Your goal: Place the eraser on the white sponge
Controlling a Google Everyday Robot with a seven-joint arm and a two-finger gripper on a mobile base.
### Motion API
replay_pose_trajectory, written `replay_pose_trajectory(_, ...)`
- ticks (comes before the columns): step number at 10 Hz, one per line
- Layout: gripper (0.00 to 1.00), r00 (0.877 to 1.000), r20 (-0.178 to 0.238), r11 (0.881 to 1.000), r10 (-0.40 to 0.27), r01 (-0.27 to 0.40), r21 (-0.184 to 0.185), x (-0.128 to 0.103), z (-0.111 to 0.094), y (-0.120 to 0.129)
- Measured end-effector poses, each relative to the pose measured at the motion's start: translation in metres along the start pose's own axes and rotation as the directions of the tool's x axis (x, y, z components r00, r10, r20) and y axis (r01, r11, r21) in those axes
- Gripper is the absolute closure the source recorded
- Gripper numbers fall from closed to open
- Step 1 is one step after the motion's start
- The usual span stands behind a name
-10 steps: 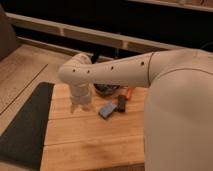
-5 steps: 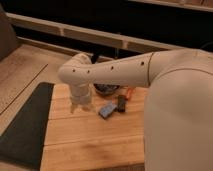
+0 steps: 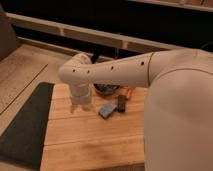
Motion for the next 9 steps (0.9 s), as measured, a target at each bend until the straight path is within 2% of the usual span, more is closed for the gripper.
replay_pose_trajectory(4, 0.35, 1.000, 0.014, 1.000, 0.005, -0.005, 0.001, -0.003, -0.001, -0.001)
replay_pose_trajectory(5, 0.35, 0.999, 0.043, 1.000, 0.020, -0.020, -0.002, -0.008, -0.003, -0.006)
replay_pose_trajectory(6, 0.35, 0.993, 0.105, 0.998, 0.054, -0.055, 0.001, -0.018, -0.008, -0.026)
replay_pose_trajectory(7, 0.35, 0.977, 0.182, 0.994, 0.109, -0.111, 0.002, -0.023, -0.019, -0.060)
replay_pose_trajectory(8, 0.35, 0.963, 0.224, 0.988, 0.151, -0.155, 0.000, -0.019, -0.025, -0.086)
replay_pose_trajectory(9, 0.35, 0.941, 0.268, 0.977, 0.208, -0.214, -0.008, -0.009, -0.033, -0.120)
